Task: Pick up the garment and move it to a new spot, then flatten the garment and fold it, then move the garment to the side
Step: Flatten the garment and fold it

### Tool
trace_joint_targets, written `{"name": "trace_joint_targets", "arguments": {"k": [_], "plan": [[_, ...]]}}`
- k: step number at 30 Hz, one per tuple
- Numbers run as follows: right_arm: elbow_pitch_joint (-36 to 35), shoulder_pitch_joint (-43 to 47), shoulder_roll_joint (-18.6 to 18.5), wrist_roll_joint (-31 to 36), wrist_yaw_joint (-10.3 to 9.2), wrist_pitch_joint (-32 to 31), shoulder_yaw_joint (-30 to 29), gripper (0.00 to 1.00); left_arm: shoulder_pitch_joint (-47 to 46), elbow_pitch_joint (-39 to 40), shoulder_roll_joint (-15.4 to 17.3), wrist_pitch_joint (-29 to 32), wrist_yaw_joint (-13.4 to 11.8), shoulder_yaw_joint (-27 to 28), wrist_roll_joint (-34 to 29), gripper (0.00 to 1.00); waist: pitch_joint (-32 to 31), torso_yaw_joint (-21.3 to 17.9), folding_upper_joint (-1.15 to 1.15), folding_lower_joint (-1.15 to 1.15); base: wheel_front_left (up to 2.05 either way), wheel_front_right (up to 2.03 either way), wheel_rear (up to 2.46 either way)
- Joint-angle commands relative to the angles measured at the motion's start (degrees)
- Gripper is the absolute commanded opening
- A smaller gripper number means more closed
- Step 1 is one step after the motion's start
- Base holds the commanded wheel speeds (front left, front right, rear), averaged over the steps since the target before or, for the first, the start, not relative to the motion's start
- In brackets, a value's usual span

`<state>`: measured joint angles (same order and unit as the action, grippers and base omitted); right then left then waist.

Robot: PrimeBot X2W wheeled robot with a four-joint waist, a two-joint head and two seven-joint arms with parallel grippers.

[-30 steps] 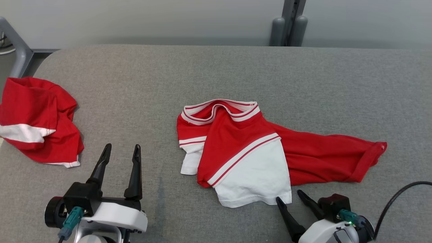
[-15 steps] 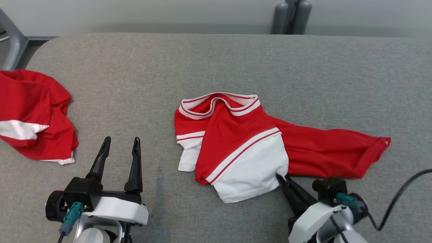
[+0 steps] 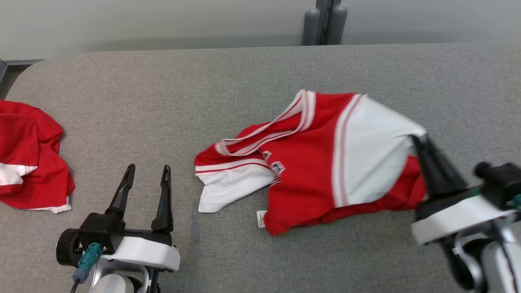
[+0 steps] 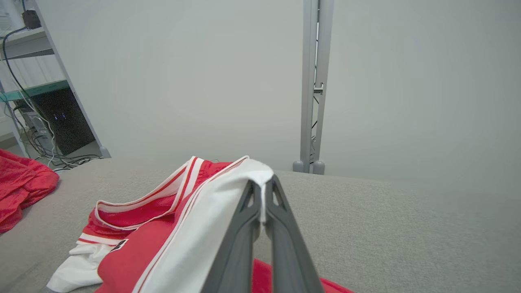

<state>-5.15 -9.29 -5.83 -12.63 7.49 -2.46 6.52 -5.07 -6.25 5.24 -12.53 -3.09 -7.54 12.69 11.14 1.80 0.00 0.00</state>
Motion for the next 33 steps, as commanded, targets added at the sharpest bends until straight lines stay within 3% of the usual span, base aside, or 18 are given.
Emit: {"name": "trace_joint_targets", "arguments": {"k": [1, 8, 10, 15, 19, 26, 27, 28, 29, 33], "plan": [[-0.5, -0.7, -0.4, 0.4, 0.01, -0.2, -2.3, 0.0, -1.0, 0.1, 0.4, 0.0, -0.3, 0.0, 0.2, 1.0, 0.1, -0.1, 0.0, 0.0, 0.0, 0.0, 0.0], [3.2, -2.6, -1.5, 1.7, 0.01, 0.4, -17.8, 0.0, -1.9, 0.4, 0.4, 0.0, -0.2, -0.7, 0.4, 1.0, 1.7, -0.2, 0.0, 0.0, 0.0, 0.0, 0.0], [6.5, -3.7, -2.4, 2.0, 0.01, 1.5, -23.4, 0.0, -2.6, 0.4, 0.4, -0.1, 0.0, -0.9, 0.5, 1.0, 2.9, -0.2, 0.0, 0.0, 0.0, 0.0, 0.0], [13.6, -5.5, -3.9, 1.9, 0.01, 3.4, -31.1, 0.0, -3.8, 0.4, 0.5, -0.3, 0.1, -1.4, 0.3, 1.0, 5.1, -0.2, 0.0, 0.0, 0.0, 0.0, 0.0], [21.1, -6.2, -4.5, 1.8, 0.01, 5.0, -34.3, 0.0, -4.4, 0.1, 0.4, -0.5, 0.1, -1.7, 0.4, 1.0, 6.1, -0.1, 0.0, 0.0, 0.0, 0.0, 0.0], [33.4, -7.4, -4.3, 1.4, 0.01, 8.7, -33.3, 0.0, -5.3, -0.4, 0.6, -0.8, 0.1, -2.0, 0.5, 1.0, 6.8, -0.2, 0.0, 0.0, 0.0, 0.0, 0.0], [34.8, -7.8, -4.1, 1.3, 0.01, 9.5, -32.9, 0.16, -5.3, -0.5, 0.6, -0.9, 0.0, -2.0, 0.5, 1.0, 6.8, -0.2, 0.0, 0.0, 0.0, 0.0, 0.0], [36.1, -8.2, -4.1, 1.2, 0.01, 10.2, -32.3, 0.61, -5.2, -0.5, 0.6, -0.9, 0.0, -2.0, 0.5, 1.0, 6.9, -0.3, 0.0, 0.0, 0.0, 0.0, 0.0], [37.1, -8.5, -4.1, 1.1, 0.01, 10.9, -31.8, 1.0, -5.2, -0.6, 0.7, -0.9, 0.0, -2.1, 0.5, 1.0, 6.9, -0.4, 0.0, 0.0, 0.0, 0.0, 0.0], [38.3, -9.2, -4.0, 1.4, 0.01, 14.4, -30.0, 1.0, -4.9, -0.9, 0.8, -1.1, -0.1, -2.2, 0.7, 1.0, 6.1, -0.6, 0.0, 0.0, 0.0, 0.0, 0.0]]}}
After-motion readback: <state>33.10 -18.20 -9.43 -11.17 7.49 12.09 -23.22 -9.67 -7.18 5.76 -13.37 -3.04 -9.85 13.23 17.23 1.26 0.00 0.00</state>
